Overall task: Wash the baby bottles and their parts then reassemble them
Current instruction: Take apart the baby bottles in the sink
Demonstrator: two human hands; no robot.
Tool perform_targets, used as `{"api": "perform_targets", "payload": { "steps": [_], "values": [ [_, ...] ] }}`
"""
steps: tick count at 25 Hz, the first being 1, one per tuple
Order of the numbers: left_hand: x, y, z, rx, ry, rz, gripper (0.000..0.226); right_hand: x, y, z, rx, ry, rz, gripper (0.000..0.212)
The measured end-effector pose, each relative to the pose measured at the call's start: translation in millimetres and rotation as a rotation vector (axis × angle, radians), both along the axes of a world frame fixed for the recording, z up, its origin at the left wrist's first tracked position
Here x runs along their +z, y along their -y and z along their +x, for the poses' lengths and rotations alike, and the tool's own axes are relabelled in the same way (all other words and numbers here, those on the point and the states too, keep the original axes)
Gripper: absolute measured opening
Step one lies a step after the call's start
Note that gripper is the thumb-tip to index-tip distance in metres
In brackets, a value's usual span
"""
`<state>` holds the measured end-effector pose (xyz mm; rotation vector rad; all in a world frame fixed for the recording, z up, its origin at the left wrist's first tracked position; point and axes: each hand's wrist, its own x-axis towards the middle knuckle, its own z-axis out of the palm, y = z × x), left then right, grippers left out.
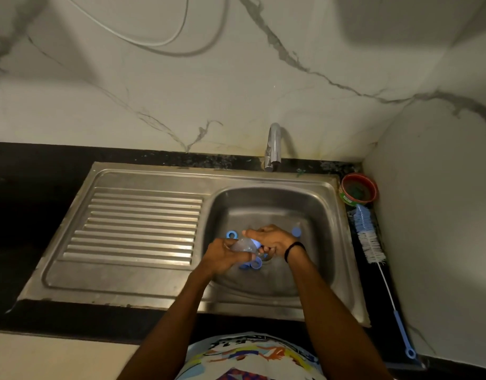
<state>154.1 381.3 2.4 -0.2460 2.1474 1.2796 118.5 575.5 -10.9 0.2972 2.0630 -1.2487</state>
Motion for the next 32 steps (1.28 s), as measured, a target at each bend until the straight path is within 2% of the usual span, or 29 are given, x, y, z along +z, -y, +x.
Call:
{"api": "perform_targets", "payload": {
  "steps": [2,4,6,8,10,12,14,15,18,19,21,24,25,26,28,30,32],
  "values": [
    [-5.5,4.6,-5.3,-0.019,0.075,0.209,0.049,1.2,1.9,-0.4,-0.037,-0.023,-0.081,0.049],
    [-10.5,1.4,-3.2,0.155,0.235,0.358,0.051,7.2,4.5,-2.6,-0.018,-0.048,-0.177,0.040],
    [-5.8,-8.9,-1.1,0.171,0.266,0.456,0.048,6.4,3.6,-9.0,-0.049,-0.052,-0.217,0.038],
    [2.4,-17.2,-0.2,0.083,0.136,0.369,0.033,3.7,-0.1,-14.1,-0.092,-0.046,-0.181,0.055],
    [15.9,-24.4,-1.3,0.052,0.052,0.284,0.040,-9.4,-3.4,-15.5,-0.091,-0.055,-0.177,0.077],
    [11.8,-22.3,-2.9,-0.006,0.125,0.303,0.041,-7.1,-2.3,-13.2,-0.110,-0.041,-0.175,0.067],
    [7.0,-18.2,1.7,0.094,0.258,0.378,0.055,0.7,-0.5,-11.8,-0.128,-0.005,-0.213,0.053],
    [8.0,-16.3,5.1,0.084,0.296,0.400,0.050,-1.2,-1.2,-11.3,-0.126,-0.004,-0.216,0.053],
    [2.9,-17.5,4.6,-0.070,0.110,0.194,0.045,-5.4,-4.6,-7.4,-0.093,-0.017,-0.162,0.058],
    [1.9,-18.3,4.5,-0.042,0.100,0.165,0.044,-7.1,-4.1,-7.0,-0.115,-0.006,-0.158,0.058],
    [-6.2,-19.2,4.3,0.022,0.187,0.162,0.045,-9.6,-3.2,-9.5,-0.152,0.032,-0.184,0.056],
    [-22.6,-14.4,8.9,0.024,0.270,0.312,0.040,-9.2,-0.2,-9.1,-0.197,0.076,-0.228,0.044],
    [-31.4,-13.5,8.7,0.023,0.236,0.296,0.039,-12.1,0.8,-7.7,-0.230,0.083,-0.240,0.038],
    [-41.7,-14.0,5.0,0.048,0.172,0.201,0.045,-14.8,1.9,-5.9,-0.266,0.085,-0.243,0.034],
    [-57.5,-14.1,-4.6,0.110,0.037,-0.129,0.064,-23.0,1.8,-0.9,-0.348,0.067,-0.238,0.029],
    [-66.4,-18.1,-11.3,0.106,0.035,-0.317,0.067,-30.4,-1.1,5.3,-0.421,0.055,-0.232,0.024],
    [-76.7,-20.8,-13.9,0.052,0.077,-0.395,0.062,-34.7,-4.1,12.5,-0.443,0.054,-0.220,0.014]
  ]
}}
